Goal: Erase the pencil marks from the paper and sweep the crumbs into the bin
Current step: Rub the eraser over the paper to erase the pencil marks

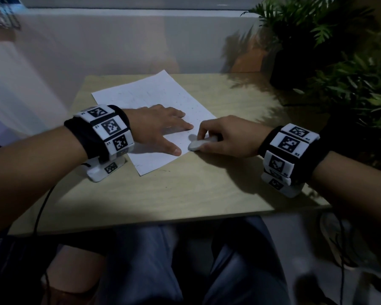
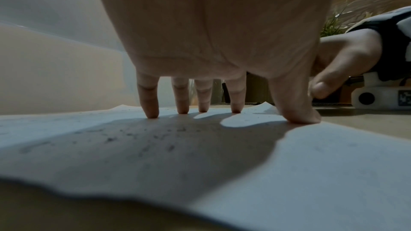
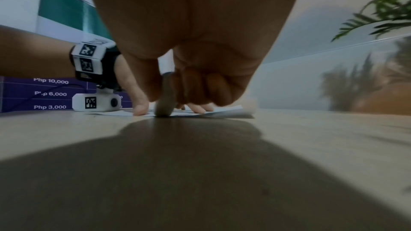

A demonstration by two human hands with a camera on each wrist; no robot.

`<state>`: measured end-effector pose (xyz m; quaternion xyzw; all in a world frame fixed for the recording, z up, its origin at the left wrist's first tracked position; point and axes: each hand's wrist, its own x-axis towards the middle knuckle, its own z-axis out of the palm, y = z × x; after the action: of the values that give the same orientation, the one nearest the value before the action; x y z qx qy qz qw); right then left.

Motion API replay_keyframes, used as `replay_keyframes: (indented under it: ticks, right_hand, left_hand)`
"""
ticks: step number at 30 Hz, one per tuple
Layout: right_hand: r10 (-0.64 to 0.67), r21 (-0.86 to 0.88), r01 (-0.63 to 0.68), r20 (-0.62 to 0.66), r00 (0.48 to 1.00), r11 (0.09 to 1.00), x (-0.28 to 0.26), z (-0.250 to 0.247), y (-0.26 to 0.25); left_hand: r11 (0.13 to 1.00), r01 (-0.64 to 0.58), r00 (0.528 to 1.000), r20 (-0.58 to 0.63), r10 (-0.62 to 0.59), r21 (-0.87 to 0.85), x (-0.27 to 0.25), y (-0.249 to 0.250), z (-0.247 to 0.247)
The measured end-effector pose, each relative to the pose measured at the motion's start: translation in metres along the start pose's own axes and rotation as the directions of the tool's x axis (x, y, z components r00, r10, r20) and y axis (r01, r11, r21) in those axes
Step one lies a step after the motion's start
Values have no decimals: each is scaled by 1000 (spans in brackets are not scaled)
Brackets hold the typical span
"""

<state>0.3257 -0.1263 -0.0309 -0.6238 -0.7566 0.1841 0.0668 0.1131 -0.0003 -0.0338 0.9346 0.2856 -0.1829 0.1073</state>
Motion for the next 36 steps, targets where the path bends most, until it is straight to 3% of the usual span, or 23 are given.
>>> replay_keyframes:
  ticks: [5,8,10,13,15,18,20,24,26,28,30,33,34,36]
  right_hand:
    - [127,-106,-148,-181,975,983,9,2,10]
    - [-8,-44,6,-50,999,999,6,5,-1]
    - [0,-2,0,-1,1000,1000,6,5,-4]
    - [167,-87,-184,-171,971,979,14,6,8]
    - [169,-96,-193,-212,963,977,15,6,9]
    - [62,-8,-62,-40,997,998,6,3,-2]
    - [93,23,-93,-11,996,995,5,1,-2]
    - [250,-143,-289,-241,938,947,12,1,14]
    - [198,-117,-228,-224,954,967,10,2,13]
    - [147,-11,-149,-96,984,989,4,1,8]
    - [157,17,-156,-36,987,988,2,-2,9]
    - [249,-101,-274,-207,946,956,6,-3,20]
    - [229,-130,-267,-250,941,955,6,-2,19]
    - [133,-84,-150,-179,975,985,3,1,12]
  left_hand:
    - [1000,0,1000,9,0,6,1,1,-1]
    - [1000,-10,1000,4,10,-10,1,-2,0]
    - [1000,-5,1000,0,5,-21,1,-3,0]
    - [1000,3,1000,3,-3,-4,1,0,0]
    - [1000,3,1000,5,-3,-5,0,0,0]
    - [1000,4,1000,-1,-4,-6,1,-2,0]
    - [1000,1,1000,-4,-1,-3,1,-3,1]
    - [1000,0,1000,-4,0,-10,2,-4,2]
    - [1000,-1,1000,-9,1,-16,1,-4,1]
    - [1000,0,1000,-16,0,-23,0,-2,1]
    - [1000,-2,999,-32,1,-28,-1,0,1]
    - [999,-7,999,-48,6,-32,1,0,1]
    - [999,-6,999,-48,5,-35,1,0,1]
    - [999,-6,999,-48,4,-40,1,0,0]
